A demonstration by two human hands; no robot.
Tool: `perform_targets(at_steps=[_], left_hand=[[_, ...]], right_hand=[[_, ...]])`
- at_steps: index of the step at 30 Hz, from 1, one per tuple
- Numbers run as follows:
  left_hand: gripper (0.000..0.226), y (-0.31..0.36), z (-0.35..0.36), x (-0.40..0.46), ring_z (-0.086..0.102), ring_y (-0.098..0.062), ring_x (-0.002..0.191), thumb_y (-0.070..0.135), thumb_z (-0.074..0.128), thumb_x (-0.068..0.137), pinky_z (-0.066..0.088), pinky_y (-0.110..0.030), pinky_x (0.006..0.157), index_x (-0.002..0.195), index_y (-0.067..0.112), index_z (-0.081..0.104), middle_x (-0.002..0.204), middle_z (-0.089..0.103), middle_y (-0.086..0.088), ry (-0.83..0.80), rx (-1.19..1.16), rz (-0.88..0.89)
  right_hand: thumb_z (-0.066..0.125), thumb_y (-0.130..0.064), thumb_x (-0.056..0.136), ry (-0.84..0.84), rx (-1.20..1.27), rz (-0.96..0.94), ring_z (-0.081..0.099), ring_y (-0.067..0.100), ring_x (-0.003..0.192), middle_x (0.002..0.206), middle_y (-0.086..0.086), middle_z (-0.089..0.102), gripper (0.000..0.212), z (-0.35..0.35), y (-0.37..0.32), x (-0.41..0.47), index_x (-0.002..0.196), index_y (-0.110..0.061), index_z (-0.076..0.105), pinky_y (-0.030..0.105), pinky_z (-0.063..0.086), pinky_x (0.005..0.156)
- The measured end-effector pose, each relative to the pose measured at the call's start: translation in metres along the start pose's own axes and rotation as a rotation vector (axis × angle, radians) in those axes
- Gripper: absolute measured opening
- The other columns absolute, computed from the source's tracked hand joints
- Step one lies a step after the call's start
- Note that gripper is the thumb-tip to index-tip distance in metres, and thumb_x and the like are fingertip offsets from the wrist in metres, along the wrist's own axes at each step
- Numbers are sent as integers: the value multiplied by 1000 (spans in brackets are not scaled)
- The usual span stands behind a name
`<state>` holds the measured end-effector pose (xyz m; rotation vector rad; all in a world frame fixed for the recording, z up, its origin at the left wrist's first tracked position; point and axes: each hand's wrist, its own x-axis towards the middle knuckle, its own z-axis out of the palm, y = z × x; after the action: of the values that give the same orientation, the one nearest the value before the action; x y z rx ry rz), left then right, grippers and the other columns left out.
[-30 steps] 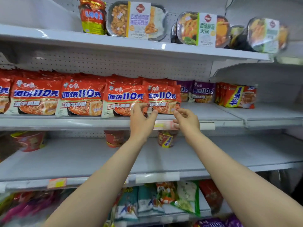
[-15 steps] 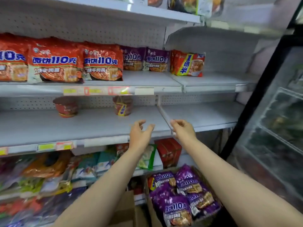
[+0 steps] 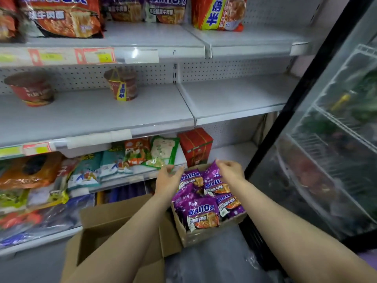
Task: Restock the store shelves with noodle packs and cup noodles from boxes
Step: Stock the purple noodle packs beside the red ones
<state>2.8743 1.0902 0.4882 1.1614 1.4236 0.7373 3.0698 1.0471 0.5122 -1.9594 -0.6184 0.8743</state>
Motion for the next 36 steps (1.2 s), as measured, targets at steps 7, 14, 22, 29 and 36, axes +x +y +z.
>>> perform_targets(at_steps=[7,14,22,29,36], left_hand=[[40,-46,27,44,54,-17,101,43,66,94,38,-28,85,122,17,52,118,58,-2,-98,75,-158],[36,-84,45,78,56,-12,90,41,64,96,44,-26,77,118,15,53,109,61,0,-160,106,-277],[28,-139,73,96,66,-25,100,43,68,93,53,-46,96,107,21,58,106,66,-2,-158,61,-411],[60,-233,112,126,70,-31,102,75,67,75,53,-53,96,101,21,71,106,75,-7,-175,100,-476],[59,-257,151,131,69,-23,105,61,72,81,55,-45,96,123,21,65,118,71,-5,-181,-26,-530]], right_hand=[[68,-51,90,11,-123,211,67,28,102,103,3,71,23,0,56,46,86,-28,66,48,56,95],[66,-44,92,-4,-159,405,65,27,80,75,5,65,38,11,107,84,76,-10,66,44,58,85],[56,-44,97,-173,-355,527,63,19,79,85,4,65,31,20,165,121,83,-17,60,33,55,76],[59,-42,100,-258,-265,710,58,16,76,87,2,61,31,28,201,139,100,-11,59,29,52,70],[56,-29,103,-307,-173,852,52,13,72,83,4,55,22,39,237,171,102,-7,53,40,50,100]])
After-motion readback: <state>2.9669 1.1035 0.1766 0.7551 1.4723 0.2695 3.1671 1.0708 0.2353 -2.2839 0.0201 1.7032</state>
